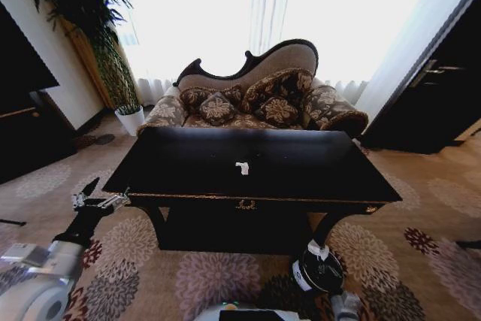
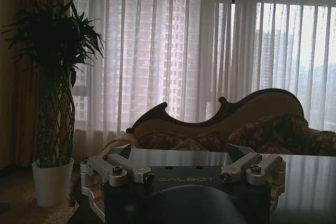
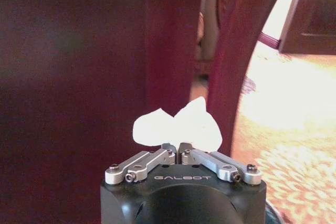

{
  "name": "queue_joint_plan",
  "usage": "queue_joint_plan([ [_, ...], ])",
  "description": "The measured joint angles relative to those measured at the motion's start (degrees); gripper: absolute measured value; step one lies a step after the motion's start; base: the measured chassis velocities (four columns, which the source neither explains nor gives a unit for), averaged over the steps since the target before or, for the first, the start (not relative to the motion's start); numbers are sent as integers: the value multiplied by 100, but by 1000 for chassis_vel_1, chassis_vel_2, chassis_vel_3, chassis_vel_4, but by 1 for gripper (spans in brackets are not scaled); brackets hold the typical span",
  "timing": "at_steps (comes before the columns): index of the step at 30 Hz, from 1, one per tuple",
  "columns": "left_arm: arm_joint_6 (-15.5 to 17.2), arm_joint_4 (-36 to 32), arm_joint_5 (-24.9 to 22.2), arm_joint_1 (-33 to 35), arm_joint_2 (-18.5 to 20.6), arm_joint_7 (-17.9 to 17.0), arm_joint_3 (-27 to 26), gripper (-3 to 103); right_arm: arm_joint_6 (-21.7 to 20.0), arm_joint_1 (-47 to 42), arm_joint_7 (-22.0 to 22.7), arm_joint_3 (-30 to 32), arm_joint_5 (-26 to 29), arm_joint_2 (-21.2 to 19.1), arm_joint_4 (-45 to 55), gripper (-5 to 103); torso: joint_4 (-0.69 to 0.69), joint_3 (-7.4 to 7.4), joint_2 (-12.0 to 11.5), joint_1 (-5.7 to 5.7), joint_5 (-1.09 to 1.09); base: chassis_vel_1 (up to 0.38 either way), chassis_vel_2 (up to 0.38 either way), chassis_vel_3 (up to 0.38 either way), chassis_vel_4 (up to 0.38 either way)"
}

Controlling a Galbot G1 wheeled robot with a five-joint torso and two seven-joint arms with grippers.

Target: Move to the front of the table and place the trash on the table into the trash bin.

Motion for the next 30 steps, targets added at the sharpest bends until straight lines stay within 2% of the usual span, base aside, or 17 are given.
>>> queue_joint_plan([
  [3, 0, 0, 0, 0, 0, 0, 0, 100, -198, 133, 96, -41, 2, -109, -138, 1, 1, 0, 0, 0, -1, 0, 0, 0, 0],
  [6, 0, 0, 0, 0, 0, 0, 0, 100, -675, 355, 280, -107, 11, -294, -310, 1, 1, 0, 0, 0, -1, 0, 0, 0, 0],
  [7, 0, 0, 0, 0, 0, 0, 0, 100, -675, 355, 280, -107, 11, -294, -310, 1, 1, 0, 0, 0, -1, 0, 0, 0, 0],
  [11, 0, 0, 0, 0, 0, 0, 0, 100, -1237, 573, 470, -221, 19, -496, -586, 1, 1, 0, 0, 0, 0, 0, 0, 0, 0],
  [13, 0, 0, 0, 0, 0, 0, 0, 100, -1310, 605, 503, -236, 14, -524, -626, 1, 1, 0, 0, 0, -1, 0, 0, 0, 0],
  [15, 0, 0, 0, 0, 0, 0, 0, 100, -1631, 724, 644, -272, -32, -602, -717, 1, 0, 0, 0, 0, 0, 0, 0, 0, 0],
  [16, 0, 0, 0, 0, 0, 0, 0, 100, -1631, 724, 644, -272, -32, -602, -717, 1, 0, 0, 0, 0, 0, 0, 0, 0, 0],
  [19, 0, 0, 0, 0, 0, -1, 0, 100, -2012, 845, 719, -330, -210, -658, -800, 1, 1, 0, 0, 1, -1, 0, 0, 0, 0],
  [30, 0, 0, 0, 0, 0, 0, 0, 100, -2453, 1073, 815, -481, -449, -595, -901, 1, 0, 0, 0, 0, -1, 0, 0, 0, 0],
])
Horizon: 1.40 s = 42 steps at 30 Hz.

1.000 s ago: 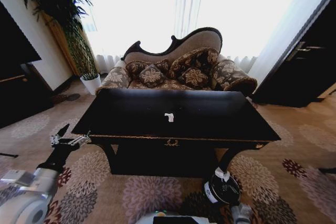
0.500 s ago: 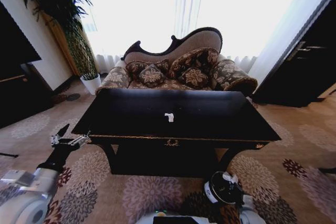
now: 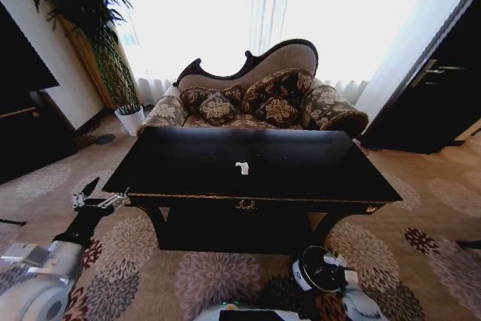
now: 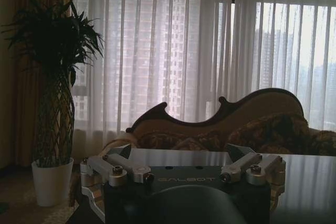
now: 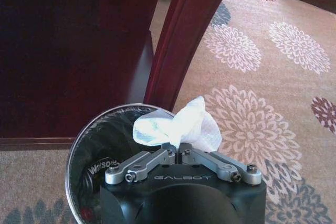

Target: Move to the front of the table and place the trash on the table into the trash bin.

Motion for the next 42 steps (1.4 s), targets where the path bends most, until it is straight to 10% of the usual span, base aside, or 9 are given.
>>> queue_joint_plan([
  [4, 0, 0, 0, 0, 0, 0, 0, 100, -8, 30, 62, -24, -23, 58, 0, -2, 1, 0, 0, 0, 1, 0, 0, 0, 0],
  [30, 0, 0, 0, 0, 0, 0, 0, 100, 27, 19, 94, -38, -16, 100, -15, 95, 0, 0, 0, 0, 0, 0, 0, 0, 0],
  [42, 0, 0, 0, 0, 0, 0, 0, 100, 11, -198, 89, 31, 215, 155, 310, 100, 1, 0, 0, 0, 0, 0, 0, 0, 0],
])
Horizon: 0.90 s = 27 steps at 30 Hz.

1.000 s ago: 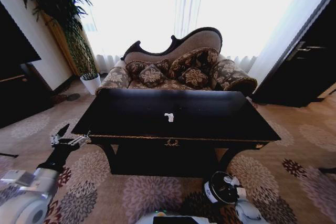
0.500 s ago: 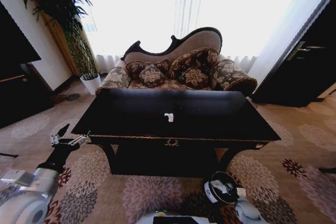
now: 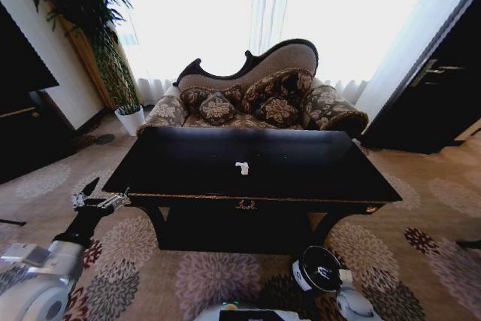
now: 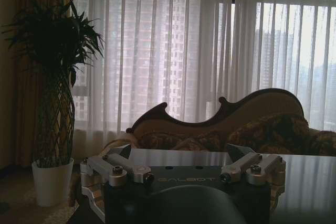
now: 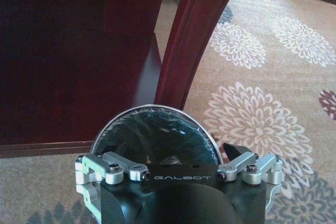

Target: Move to the front of the table and place the trash on the table into the trash bin.

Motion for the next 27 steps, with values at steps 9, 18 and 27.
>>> queue_joint_plan([
  [9, 0, 0, 0, 0, 0, 0, 0, 100, 577, -694, -456, 197, 135, 118, 645, 100, -1, 0, 0, 0, 0, 0, 0, 0, 0],
  [18, 0, 0, 0, 0, 0, 0, 0, 100, 1429, -1708, -1237, 595, 287, 334, 1622, 100, -1, -1, 0, 0, 0, 0, 0, 0, 0],
  [27, 0, 0, 0, 0, 0, 0, 0, 100, 1547, -2374, -1457, 1130, 366, 625, 2689, 100, -1, 0, 0, 0, 0, 0, 0, 0, 0],
])
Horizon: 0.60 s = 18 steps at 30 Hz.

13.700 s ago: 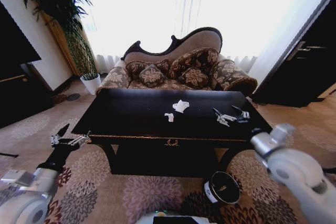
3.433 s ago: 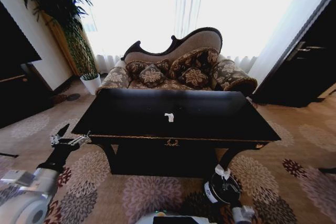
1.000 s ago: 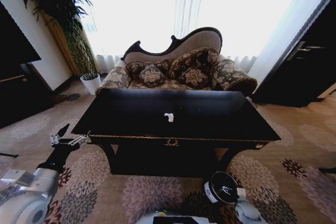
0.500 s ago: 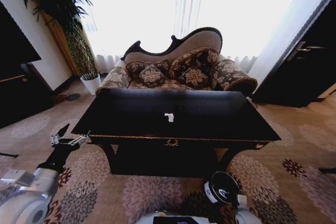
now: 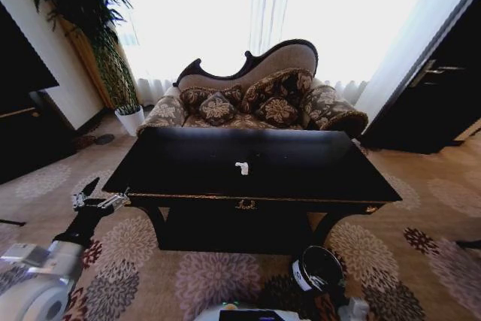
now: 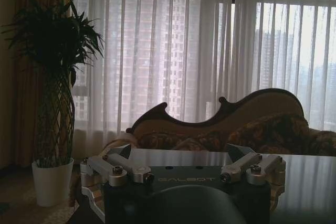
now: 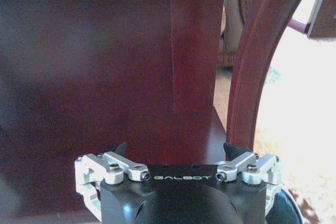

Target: Move to the front of the table and place the trash on the table into the trash bin.

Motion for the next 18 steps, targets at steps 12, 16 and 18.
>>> queue_joint_plan([
  [12, 0, 0, 0, 0, 0, 0, 0, 100, 434, -925, -223, 974, -4, 474, 1524, 100, 0, 0, 0, 0, 0, 0, 0, 0, 0],
  [16, 0, 0, 0, 0, 0, 0, 0, 100, 570, -1090, -302, 1172, 19, 519, 1687, 100, 0, 0, 0, 0, 0, 0, 0, 0, 0],
  [18, 0, 0, 0, 0, 0, 0, 0, 100, 592, -1111, -355, 1257, 32, 514, 1748, 100, 0, 0, 0, 0, 0, 0, 0, 0, 0],
])
